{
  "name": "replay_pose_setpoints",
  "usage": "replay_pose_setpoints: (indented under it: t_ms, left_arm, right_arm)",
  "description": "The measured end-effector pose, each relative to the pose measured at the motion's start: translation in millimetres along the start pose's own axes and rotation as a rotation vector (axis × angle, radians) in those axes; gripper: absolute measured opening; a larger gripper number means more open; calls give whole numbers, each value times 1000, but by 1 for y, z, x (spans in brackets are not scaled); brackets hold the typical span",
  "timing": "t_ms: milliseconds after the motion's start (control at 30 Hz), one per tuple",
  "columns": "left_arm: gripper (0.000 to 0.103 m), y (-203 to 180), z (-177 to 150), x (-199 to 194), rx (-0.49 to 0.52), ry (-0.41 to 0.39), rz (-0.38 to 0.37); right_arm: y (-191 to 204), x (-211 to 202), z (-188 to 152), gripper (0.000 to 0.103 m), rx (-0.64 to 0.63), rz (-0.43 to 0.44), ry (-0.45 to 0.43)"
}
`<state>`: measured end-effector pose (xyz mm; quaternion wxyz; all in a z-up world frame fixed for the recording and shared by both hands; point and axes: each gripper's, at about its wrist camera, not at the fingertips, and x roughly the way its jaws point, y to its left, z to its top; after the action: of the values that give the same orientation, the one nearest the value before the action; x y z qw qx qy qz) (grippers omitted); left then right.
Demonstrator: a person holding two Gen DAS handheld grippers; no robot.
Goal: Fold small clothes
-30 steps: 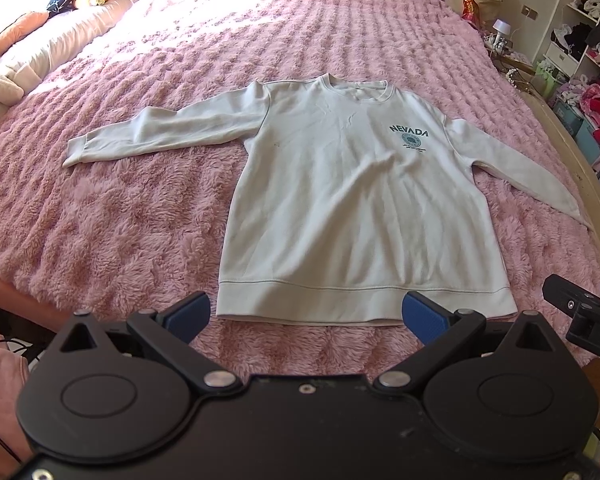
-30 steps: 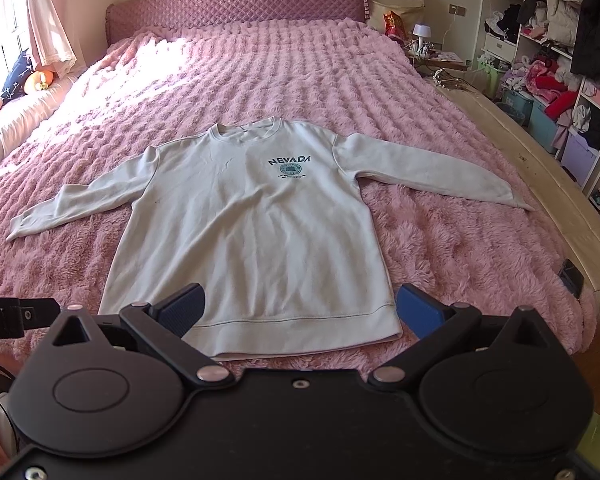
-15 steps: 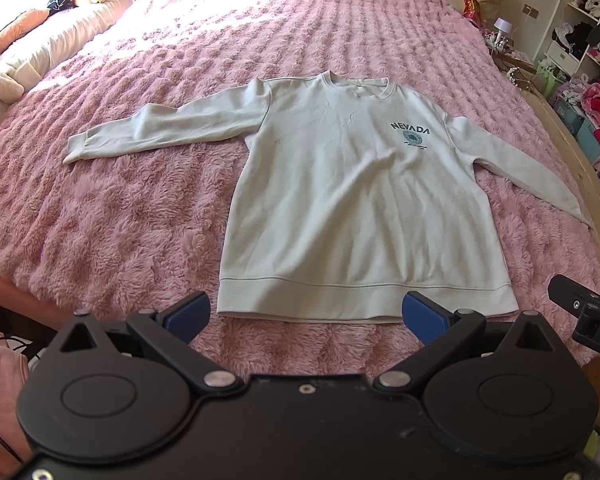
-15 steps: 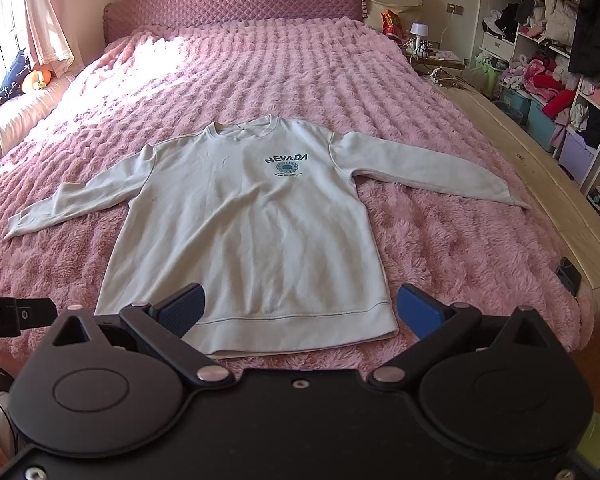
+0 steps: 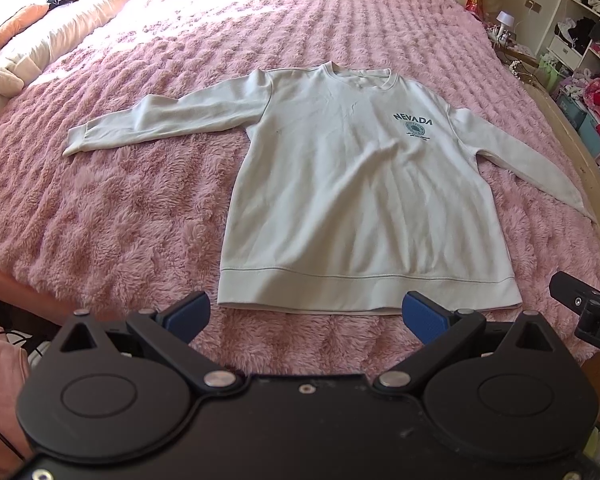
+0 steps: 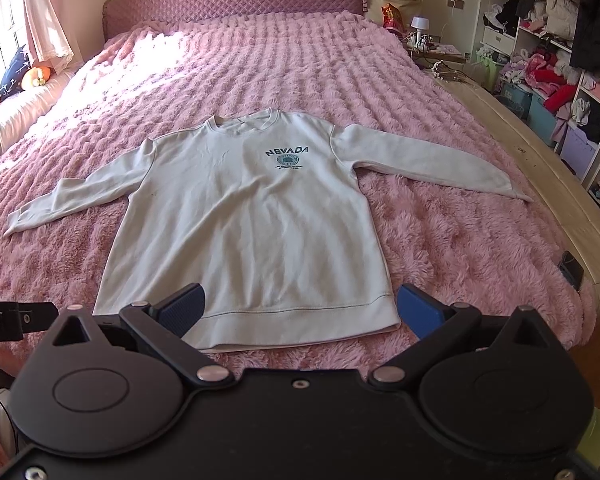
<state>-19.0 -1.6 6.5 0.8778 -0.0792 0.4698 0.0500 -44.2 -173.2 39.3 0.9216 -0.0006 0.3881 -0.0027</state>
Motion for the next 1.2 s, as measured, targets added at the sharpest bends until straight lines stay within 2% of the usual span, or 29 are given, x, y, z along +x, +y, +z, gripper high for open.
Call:
replay_pose_setpoints:
  t_ms: [733,867,967,1100,1200]
  left_arm:
    - [103,2,2,6,-3,16,6]
    - [103,8,8,16,-9,13,-20]
    - [103,24,20,32,-37,-7,-67]
    - [103,78,45,66,-138,-66,-120]
    - [103,134,73,101,-241,-97,-94]
  right_arm:
    - [4,7,-3,103,-5,6,15]
    - [3,17,-3,103,6,12,11]
    - [2,32,3,103,5,32,-26]
    - [2,60,22,103,-11,42,-155]
    - [-1,98,45,103,22,46,-188]
